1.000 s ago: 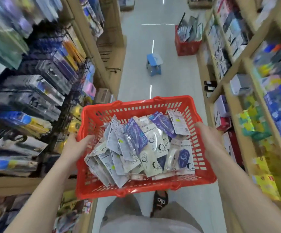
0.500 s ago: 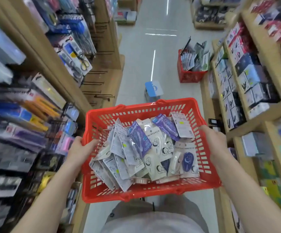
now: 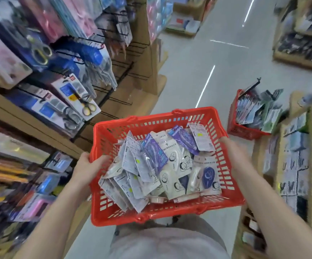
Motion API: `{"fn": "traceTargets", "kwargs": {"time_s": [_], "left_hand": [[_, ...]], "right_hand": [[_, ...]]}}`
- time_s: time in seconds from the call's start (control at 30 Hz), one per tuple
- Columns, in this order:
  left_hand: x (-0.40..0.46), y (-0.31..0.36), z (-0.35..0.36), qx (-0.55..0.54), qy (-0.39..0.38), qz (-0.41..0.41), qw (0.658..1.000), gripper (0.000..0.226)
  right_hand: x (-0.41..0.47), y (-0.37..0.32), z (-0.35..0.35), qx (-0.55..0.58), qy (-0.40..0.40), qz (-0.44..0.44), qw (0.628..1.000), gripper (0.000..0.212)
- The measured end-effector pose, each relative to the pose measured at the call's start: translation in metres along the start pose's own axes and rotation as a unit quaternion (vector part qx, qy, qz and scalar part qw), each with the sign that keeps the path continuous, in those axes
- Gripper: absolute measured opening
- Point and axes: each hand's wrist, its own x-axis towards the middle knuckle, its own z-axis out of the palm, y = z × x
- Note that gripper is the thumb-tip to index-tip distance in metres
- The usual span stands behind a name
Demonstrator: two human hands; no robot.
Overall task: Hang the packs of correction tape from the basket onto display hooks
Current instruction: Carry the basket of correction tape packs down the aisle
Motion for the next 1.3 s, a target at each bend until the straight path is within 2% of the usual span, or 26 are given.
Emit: {"fn": "traceTargets", "kwargs": {"time_s": [0.1,0.23,0.3,0.47,0.67,0.77,0.9,0.97,1.07,1.2,1.3], "left_hand": [[0.029,0.032,0.023,-0.023,0.045,-0.024,0.998,0.053],[0.081,0.066,0.057,-0.05,0.074,-0.062,0.994,0.041],[0.113,0.08,0.073,-0.068,0.08,-0.071,0.992,0.04],[0.181,0.104,0.098,-0.093,0.099,-0.114,0.984,0.041],[0.213,0.115,0.119,-0.137,0.137,-0.179,0.964,0.034],[0.226,0.112,0.134,-0.159,0.157,-0.21,0.952,0.05],[0.249,0.09,0.165,-0.196,0.188,-0.26,0.927,0.069],[0.262,0.083,0.192,-0.21,0.208,-0.292,0.91,0.069],[0.282,0.088,0.231,-0.226,0.239,-0.331,0.884,0.057],[0.315,0.077,0.273,-0.237,0.259,-0.373,0.859,0.051],[0.343,0.043,0.302,-0.243,0.258,-0.391,0.85,0.055]], "right_hand": [[0.049,-0.076,0.015,-0.03,-0.011,-0.029,0.999,0.038],[0.123,-0.148,0.047,-0.073,-0.036,-0.055,0.995,0.035],[0.16,-0.175,0.066,-0.098,-0.044,-0.059,0.992,0.035],[0.226,-0.235,0.115,-0.132,-0.053,-0.084,0.986,0.017],[0.289,-0.287,0.173,-0.21,-0.109,-0.099,0.967,0.023],[0.324,-0.299,0.207,-0.248,-0.145,-0.11,0.952,0.018],[0.387,-0.298,0.253,-0.303,-0.169,-0.114,0.931,0.024],[0.434,-0.289,0.283,-0.337,-0.198,-0.124,0.912,0.031],[0.503,-0.275,0.331,-0.387,-0.237,-0.133,0.881,0.056],[0.548,-0.261,0.376,-0.447,-0.254,-0.164,0.842,0.039],[0.586,-0.236,0.407,-0.47,-0.27,-0.194,0.818,0.042]]}}
